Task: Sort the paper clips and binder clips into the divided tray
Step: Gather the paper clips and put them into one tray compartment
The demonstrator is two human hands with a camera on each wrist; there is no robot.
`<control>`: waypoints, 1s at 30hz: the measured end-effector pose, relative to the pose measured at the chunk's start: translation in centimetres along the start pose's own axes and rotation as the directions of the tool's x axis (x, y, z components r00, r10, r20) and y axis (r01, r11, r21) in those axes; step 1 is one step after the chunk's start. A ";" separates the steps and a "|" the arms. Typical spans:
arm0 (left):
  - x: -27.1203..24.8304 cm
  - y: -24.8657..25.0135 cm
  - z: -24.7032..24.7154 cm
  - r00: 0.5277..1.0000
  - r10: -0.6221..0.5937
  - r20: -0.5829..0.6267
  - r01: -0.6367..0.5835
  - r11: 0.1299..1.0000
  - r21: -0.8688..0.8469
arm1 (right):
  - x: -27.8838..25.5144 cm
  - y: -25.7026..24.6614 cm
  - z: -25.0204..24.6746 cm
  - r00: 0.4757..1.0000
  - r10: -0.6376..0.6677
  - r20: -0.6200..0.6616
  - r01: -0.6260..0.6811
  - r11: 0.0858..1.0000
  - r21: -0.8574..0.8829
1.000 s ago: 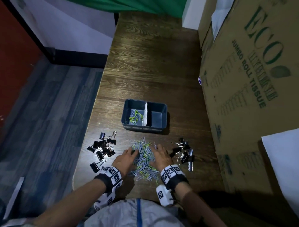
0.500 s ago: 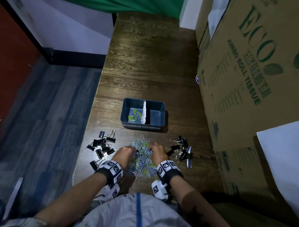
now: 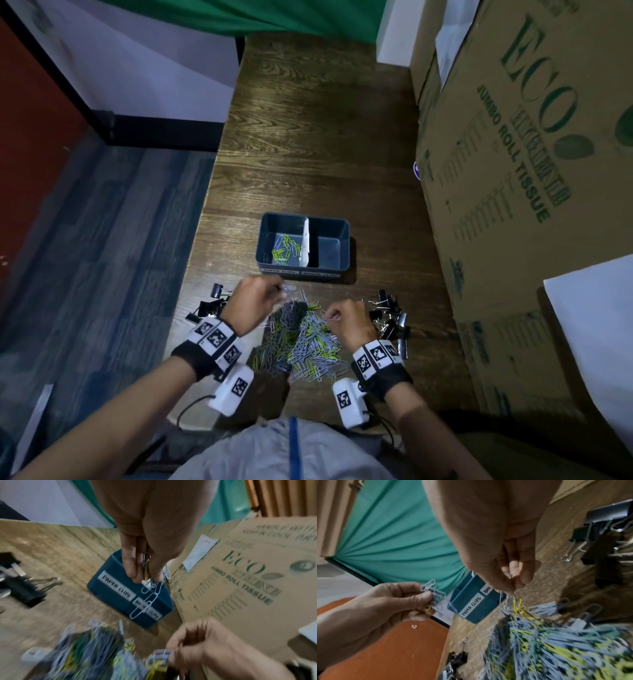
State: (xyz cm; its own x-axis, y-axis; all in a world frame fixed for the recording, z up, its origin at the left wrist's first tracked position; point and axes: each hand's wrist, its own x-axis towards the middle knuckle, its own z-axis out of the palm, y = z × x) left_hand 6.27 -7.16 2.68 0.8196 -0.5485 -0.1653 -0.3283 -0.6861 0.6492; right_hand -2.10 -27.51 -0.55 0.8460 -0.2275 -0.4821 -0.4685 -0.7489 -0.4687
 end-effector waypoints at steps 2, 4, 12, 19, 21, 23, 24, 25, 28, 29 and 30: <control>1.7 1.0 -2.1 0.997 -0.037 -0.069 0.035 0.999 -0.030 | -0.3 -0.6 -1.2 0.999 -0.041 -0.008 0.042 0.999 0.018; 3.9 1.6 -3.9 0.987 -0.037 -0.159 0.028 0.998 -0.057 | -0.7 -1.4 -2.3 0.995 -0.099 -0.030 0.100 0.994 0.035; 8.9 0.8 -4.2 0.986 -0.148 -0.081 0.148 0.989 -0.004 | 0.7 -6.1 -6.6 0.960 -0.242 -0.144 0.254 0.965 0.073; 3.8 -1.3 -1.4 0.954 -0.071 -0.291 0.113 0.985 0.131 | 5.3 -10.8 -8.1 0.915 -0.255 -0.312 0.295 0.951 0.089; 2.5 -1.9 -0.5 0.966 -0.092 -0.241 0.124 0.985 0.118 | 6.0 -11.3 -7.8 0.918 -0.265 -0.296 0.303 0.949 0.090; 1.3 -2.3 0.2 0.984 -0.101 -0.143 0.115 0.989 0.092 | 6.0 -10.9 -7.4 0.907 -0.300 -0.297 0.333 0.940 0.069; 0.7 -2.6 0.5 0.991 -0.104 -0.082 0.111 0.990 0.085 | 5.8 -10.5 -7.0 0.896 -0.320 -0.308 0.355 0.933 0.062; 0.2 -3.0 0.8 0.993 -0.115 -0.012 0.115 0.989 0.098 | 5.5 -9.7 -6.5 0.888 -0.331 -0.321 0.367 0.929 0.057; -1.4 -4.0 2.0 0.961 -0.170 0.217 0.129 0.973 0.190 | 3.9 -6.2 -4.0 0.906 -0.326 -0.271 0.353 0.934 0.056; -1.9 -4.3 2.5 0.941 -0.187 0.281 0.126 0.967 0.222 | 3.4 -4.7 -2.9 0.929 -0.309 -0.203 0.326 0.944 0.055; -2.4 -4.4 3.0 0.924 -0.199 0.328 0.119 0.962 0.246 | 2.7 -3.2 -2.0 0.953 -0.281 -0.118 0.287 0.957 0.038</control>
State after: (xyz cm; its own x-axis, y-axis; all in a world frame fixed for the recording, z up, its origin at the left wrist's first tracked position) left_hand 4.36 -4.25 -1.97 0.6680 -0.5272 -0.5252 -0.3334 -0.8430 0.4222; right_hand 2.21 -26.96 1.15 0.9673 -0.0798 -0.2408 -0.2157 -0.7582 -0.6153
